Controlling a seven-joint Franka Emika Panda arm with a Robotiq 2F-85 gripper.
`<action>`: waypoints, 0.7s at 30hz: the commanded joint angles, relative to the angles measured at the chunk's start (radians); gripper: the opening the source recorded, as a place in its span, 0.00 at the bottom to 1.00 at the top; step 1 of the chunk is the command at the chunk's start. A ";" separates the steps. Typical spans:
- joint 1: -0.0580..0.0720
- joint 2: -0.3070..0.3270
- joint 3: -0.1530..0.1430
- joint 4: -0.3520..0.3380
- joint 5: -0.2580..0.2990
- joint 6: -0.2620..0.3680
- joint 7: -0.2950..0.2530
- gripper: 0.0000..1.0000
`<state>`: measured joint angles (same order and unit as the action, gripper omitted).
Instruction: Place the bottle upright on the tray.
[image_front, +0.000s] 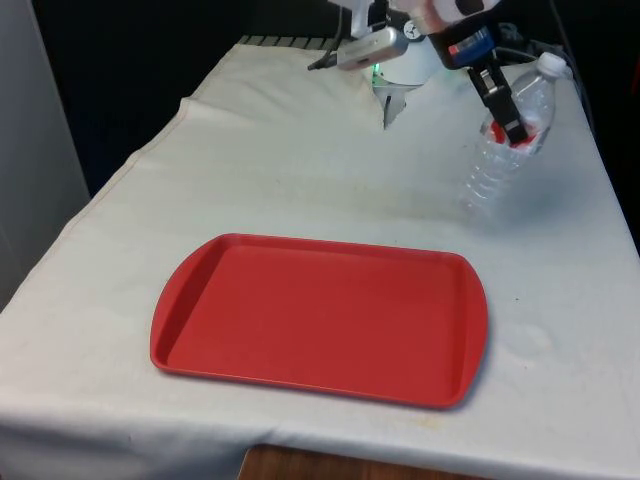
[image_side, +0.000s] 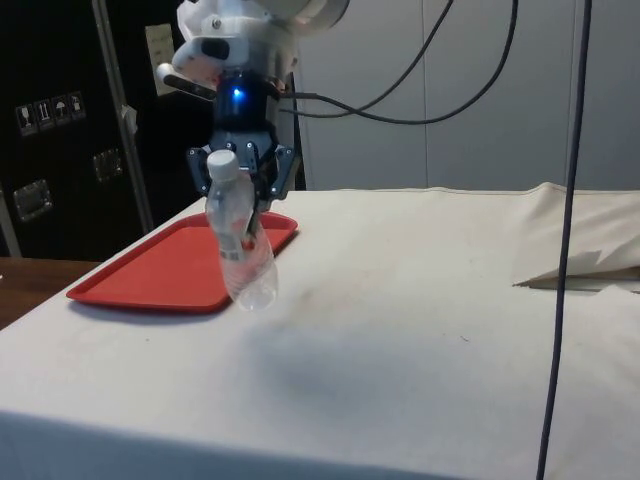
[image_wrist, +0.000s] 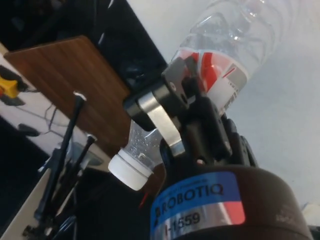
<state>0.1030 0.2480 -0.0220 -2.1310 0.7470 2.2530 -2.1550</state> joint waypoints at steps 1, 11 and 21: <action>-0.006 0.006 0.000 0.011 0.021 -0.017 -0.022 0.34; -0.008 0.026 -0.020 0.044 0.079 -0.086 -0.084 0.34; -0.005 0.038 -0.045 0.064 0.121 -0.148 -0.130 0.34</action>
<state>0.0960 0.2850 -0.0680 -2.0680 0.8670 2.0990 -2.2870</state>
